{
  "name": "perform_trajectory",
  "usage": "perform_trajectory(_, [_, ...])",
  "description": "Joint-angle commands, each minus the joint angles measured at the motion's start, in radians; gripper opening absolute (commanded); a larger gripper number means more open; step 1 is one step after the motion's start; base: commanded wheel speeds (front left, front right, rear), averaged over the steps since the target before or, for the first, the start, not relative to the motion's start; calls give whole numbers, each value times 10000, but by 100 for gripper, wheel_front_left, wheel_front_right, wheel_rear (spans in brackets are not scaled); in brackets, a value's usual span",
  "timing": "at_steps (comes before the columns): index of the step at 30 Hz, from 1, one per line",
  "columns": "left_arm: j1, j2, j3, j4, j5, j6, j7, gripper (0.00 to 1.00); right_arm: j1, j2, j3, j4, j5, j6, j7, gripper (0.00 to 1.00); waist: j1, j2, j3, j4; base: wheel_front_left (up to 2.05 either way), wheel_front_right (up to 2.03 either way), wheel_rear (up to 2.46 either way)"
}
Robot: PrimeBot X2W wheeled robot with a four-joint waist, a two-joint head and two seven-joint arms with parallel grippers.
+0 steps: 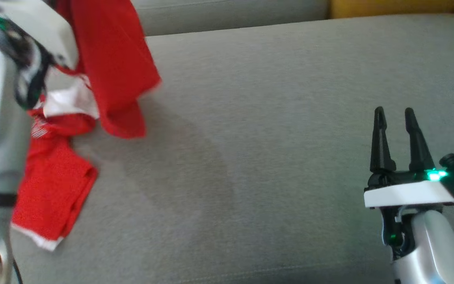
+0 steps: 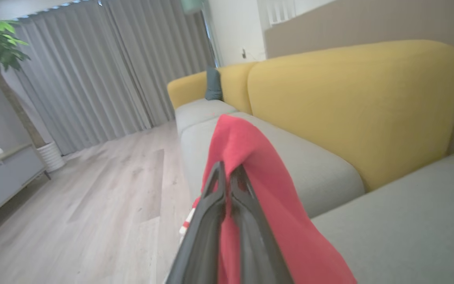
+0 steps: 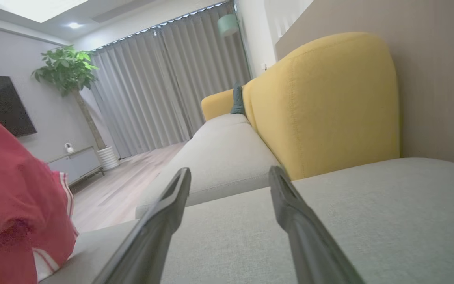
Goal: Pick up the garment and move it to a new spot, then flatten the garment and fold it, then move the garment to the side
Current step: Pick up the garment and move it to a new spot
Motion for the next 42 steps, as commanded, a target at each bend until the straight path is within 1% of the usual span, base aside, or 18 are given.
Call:
perform_trajectory(1, [-140, 334, 186, -655, 59, 160, 262, 0, -506, -51, 199, -502, 32, -7, -105, 100, 1, -1, 80, -755, 0, 0, 0])
perform_trajectory(5, [471, -63, -111, -1217, -50, 350, 758, 0, -867, -51, 82, -846, -31, -7, -105, 100, 1, -1, 362, -1565, 0, 0, 0])
perform_trajectory(8, [644, -572, -312, -1324, -141, 547, 946, 0, -1159, -51, 66, -1042, -51, -7, -105, 100, 1, -1, 598, -2178, 0, 0, 0])
perform_trajectory(10, [601, -1062, -445, -1234, -217, 684, 965, 0, -1333, -51, 75, -1142, -49, -7, -105, 100, 1, -1, 744, -2525, 0, 0, 0])
perform_trajectory(12, [496, -1690, -498, -1034, -390, 863, 909, 0, -1479, -51, 107, -1193, -20, -7, -105, 100, 1, -1, 868, -2840, 0, 0, 0])
perform_trajectory(13, [429, -2054, -460, -903, -541, 969, 815, 4, -1541, -51, 128, -1202, -3, -7, -105, 100, 1, -1, 923, -2983, 0, 0, 0])
perform_trajectory(14, [378, -2446, -360, -755, -790, 1062, 695, 82, -1594, -51, 149, -1201, 21, -7, -105, 100, 1, -1, 965, -3108, 0, 0, 0])
perform_trajectory(15, [341, -2740, -293, -572, -1080, 1107, 650, 100, -1632, -51, 176, -1197, 50, -7, -105, 100, 1, -1, 995, -3213, 0, 0, 0])
perform_trajectory(16, [262, -2906, -374, -418, -1196, 1100, 546, 100, -1657, -51, 198, -1190, 79, -7, -105, 100, 1, -1, 1014, -3297, 0, 0, 0])
perform_trajectory(17, [262, -2906, -374, -418, -1196, 1100, 546, 100, -1657, -51, 198, -1190, 79, -7, -105, 100, 1, -1, 1014, -3297, 0, 0, 0])
perform_trajectory(21, [-90, -3161, -747, -54, -1523, 1139, -191, 100, -1651, -51, 218, -1152, 190, -7, -105, 100, 1, -1, 1041, -3435, 0, 0, 0])
perform_trajectory(24, [-402, -3190, -909, 96, -1656, 1228, -796, 100, -1574, -51, 112, -1140, 202, -7, -105, 100, 1, -1, 1026, -3255, 0, 0, 0])
perform_trajectory(27, [-583, -3175, -981, 336, -1630, 1227, -1236, 100, -1486, -51, -24, -1118, 112, -7, -105, 100, 1, -1, 930, -2876, 0, 0, 0])
perform_trajectory(30, [-589, -2934, -885, 534, -1576, 1202, -1693, 100, -1402, -51, -156, -1085, -23, -7, -105, 100, 1, -1, 779, -2354, 0, 0, 0])
perform_trajectory(35, [-191, -2291, -784, 540, -1406, 1142, -2331, 100, -1260, -51, -275, -1006, -376, -7, -105, 100, 1, -1, 477, -1338, 0, 0, 0])
perform_trajectory(39, [646, -1772, -675, 190, -1263, 1229, -2632, 100, -1100, -51, -430, -912, -619, -7, -105, 100, 1, -1, 161, -525, 0, 0, 0])
perform_trajectory(42, [1573, -1417, -553, -344, -1164, 1346, -2736, 100, -932, -51, -529, -840, -782, -7, -105, 100, 1, -1, -92, -14, 0, 0, 0])
